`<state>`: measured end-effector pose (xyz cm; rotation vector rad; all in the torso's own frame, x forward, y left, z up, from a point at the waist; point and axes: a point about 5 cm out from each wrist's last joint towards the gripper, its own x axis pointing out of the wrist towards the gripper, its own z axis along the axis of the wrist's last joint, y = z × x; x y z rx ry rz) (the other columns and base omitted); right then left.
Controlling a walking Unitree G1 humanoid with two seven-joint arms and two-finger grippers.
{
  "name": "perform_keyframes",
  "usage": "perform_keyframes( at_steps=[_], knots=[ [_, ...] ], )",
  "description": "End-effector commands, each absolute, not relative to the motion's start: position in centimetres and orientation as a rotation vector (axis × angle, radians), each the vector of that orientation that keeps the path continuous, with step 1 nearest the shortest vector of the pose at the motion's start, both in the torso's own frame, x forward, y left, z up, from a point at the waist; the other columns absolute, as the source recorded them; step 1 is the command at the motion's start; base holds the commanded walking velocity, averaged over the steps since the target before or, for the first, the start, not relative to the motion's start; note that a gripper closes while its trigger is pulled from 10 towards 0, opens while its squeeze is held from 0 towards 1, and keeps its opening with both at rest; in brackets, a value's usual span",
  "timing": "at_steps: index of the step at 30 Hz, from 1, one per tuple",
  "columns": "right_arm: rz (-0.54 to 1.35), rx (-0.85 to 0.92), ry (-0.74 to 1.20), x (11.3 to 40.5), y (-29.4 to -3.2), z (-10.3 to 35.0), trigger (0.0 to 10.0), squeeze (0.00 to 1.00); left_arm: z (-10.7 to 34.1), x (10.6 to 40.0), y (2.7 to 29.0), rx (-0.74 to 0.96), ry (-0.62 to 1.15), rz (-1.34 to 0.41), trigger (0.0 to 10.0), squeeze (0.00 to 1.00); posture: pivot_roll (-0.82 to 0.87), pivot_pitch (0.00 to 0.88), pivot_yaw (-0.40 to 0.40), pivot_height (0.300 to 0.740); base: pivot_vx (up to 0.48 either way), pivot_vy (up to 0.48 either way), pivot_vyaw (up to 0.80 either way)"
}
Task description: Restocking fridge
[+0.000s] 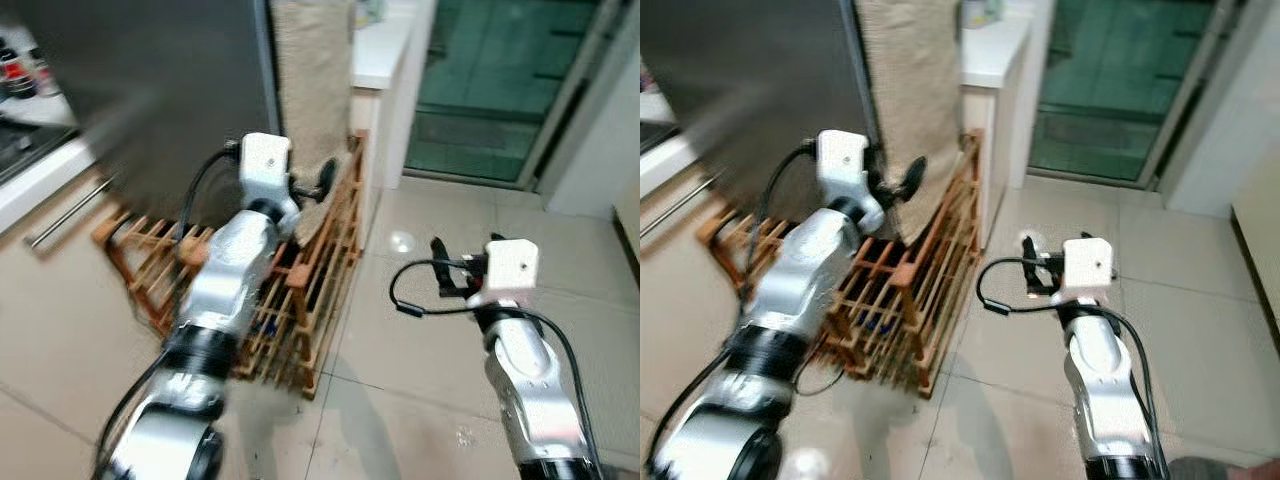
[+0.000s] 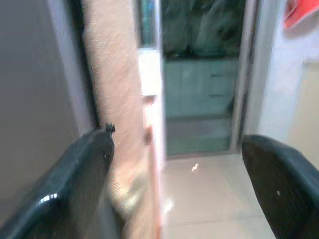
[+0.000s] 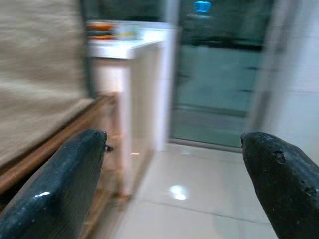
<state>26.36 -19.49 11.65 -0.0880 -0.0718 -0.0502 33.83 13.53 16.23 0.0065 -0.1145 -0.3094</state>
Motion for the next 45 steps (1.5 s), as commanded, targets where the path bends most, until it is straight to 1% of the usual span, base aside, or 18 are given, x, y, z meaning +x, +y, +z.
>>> perform_keyframes(
  at_steps=[1,2,3,4,6,8,10,12,13,14,15,20,26,29,31,34,38,45],
  knots=[
    [-0.059,-0.097,-0.201,25.1,-19.4,14.4,10.0,0.24,15.7,31.8,15.9,0.001,-0.155,-0.274,10.0,0.0,-0.2,0.0,0.124,0.74,0.0,0.0,0.0],
    [-0.072,-0.106,-0.229,23.7,-19.6,14.9,10.0,0.25,14.8,30.0,17.5,-0.007,-0.155,-0.225,10.0,0.0,-0.2,0.0,0.12,0.74,0.0,0.0,0.0],
    [-0.072,-0.106,-0.229,23.7,-19.6,14.9,10.0,0.25,14.8,30.0,17.5,-0.007,-0.155,-0.225,10.0,0.0,-0.2,0.0,0.12,0.74,0.0,0.0,0.0],
    [-0.095,-0.111,-0.237,21.1,-20.0,15.0,10.0,0.25,13.5,26.7,19.5,0.007,-0.132,-0.138,10.0,0.0,-0.19,0.0,0.109,0.74,0.0,0.0,0.0],
    [-0.125,-0.116,-0.209,19.1,-20.7,14.4,10.0,0.25,12.7,24.0,19.4,0.004,-0.082,-0.078,10.0,0.0,-0.18,0.0,0.089,0.74,0.0,0.0,0.0],
    [-0.162,-0.118,-0.194,18.4,-21.3,14.2,10.0,0.25,12.7,23.1,18.9,0.006,-0.06,-0.04,10.0,0.0,-0.17,0.0,0.078,0.74,0.0,0.0,0.0],
    [-0.18,-0.134,-0.197,18.6,-21.5,14.4,10.0,0.25,13.3,23.9,18.2,0.0,-0.081,-0.035,10.0,0.0,-0.16,0.0,0.06,0.74,0.0,0.0,0.0],
    [-0.171,-0.136,-0.2,19.5,-21.3,14.4,10.0,0.25,14.1,25.2,17.3,-0.11,-0.114,-0.056,10.0,0.0,-0.16,0.0,0.059,0.74,0.0,0.0,0.0],
    [-0.171,-0.136,-0.2,19.5,-21.3,14.4,10.0,0.25,14.1,25.2,17.3,-0.11,-0.114,-0.056,10.0,0.0,-0.16,0.0,0.059,0.74,0.0,0.0,0.0],
    [-0.156,-0.136,-0.205,20.4,-21.0,14.5,10.0,0.25,14.9,25.6,16.5,-0.179,-0.142,-0.104,10.0,0.0,-0.16,0.0,0.058,0.74,0.48,0.0,0.0],
    [-0.162,-0.136,-0.206,20.8,-21.0,14.6,10.0,0.25,15.2,25.7,16.2,-0.187,-0.15,-0.119,10.0,0.0,-0.16,0.0,0.067,0.74,0.48,0.0,0.0],
    [-0.192,-0.121,-0.19,21.7,-21.2,14.3,10.0,0.25,16.9,26.5,15.5,-0.162,-0.18,-0.147,10.0,0.0,-0.16,0.0,0.079,0.74,0.48,0.0,0.0],
    [-0.165,-0.116,-0.172,22.1,-20.6,13.8,10.0,0.25,17.3,27.0,15.3,-0.166,-0.177,-0.144,10.0,0.0,-0.16,0.0,0.088,0.74,0.48,0.0,0.0],
    [-0.16,-0.116,-0.167,22.3,-20.6,13.7,10.0,0.25,17.6,27.0,14.8,-0.149,-0.184,-0.171,10.0,0.0,-0.16,0.0,0.089,0.74,0.48,0.0,0.0],
    [-0.151,-0.118,-0.164,22.4,-20.5,13.7,10.0,0.25,17.9,27.2,15.0,-0.119,-0.2,-0.145,10.0,0.0,-0.16,0.0,0.089,0.74,0.48,0.0,0.0],
    [-0.143,-0.123,-0.163,22.6,-20.4,13.7,10.0,0.25,18.2,27.5,15.5,-0.1,-0.205,-0.099,10.0,0.0,-0.16,0.0,0.087,0.74,0.0,0.0,0.0],
    [-0.123,-0.128,-0.158,23.0,-20.3,13.6,10.0,0.25,19.1,29.0,16.6,-0.141,-0.201,-0.021,10.0,0.0,-0.16,0.0,0.086,0.74,0.0,0.0,0.0],
    [-0.1,-0.128,-0.156,23.4,-19.8,13.5,10.0,0.25,20.5,30.4,16.6,-0.165,-0.231,-0.03,10.0,0.0,-0.16,0.0,0.089,0.74,0.0,0.0,0.0]
  ],
)
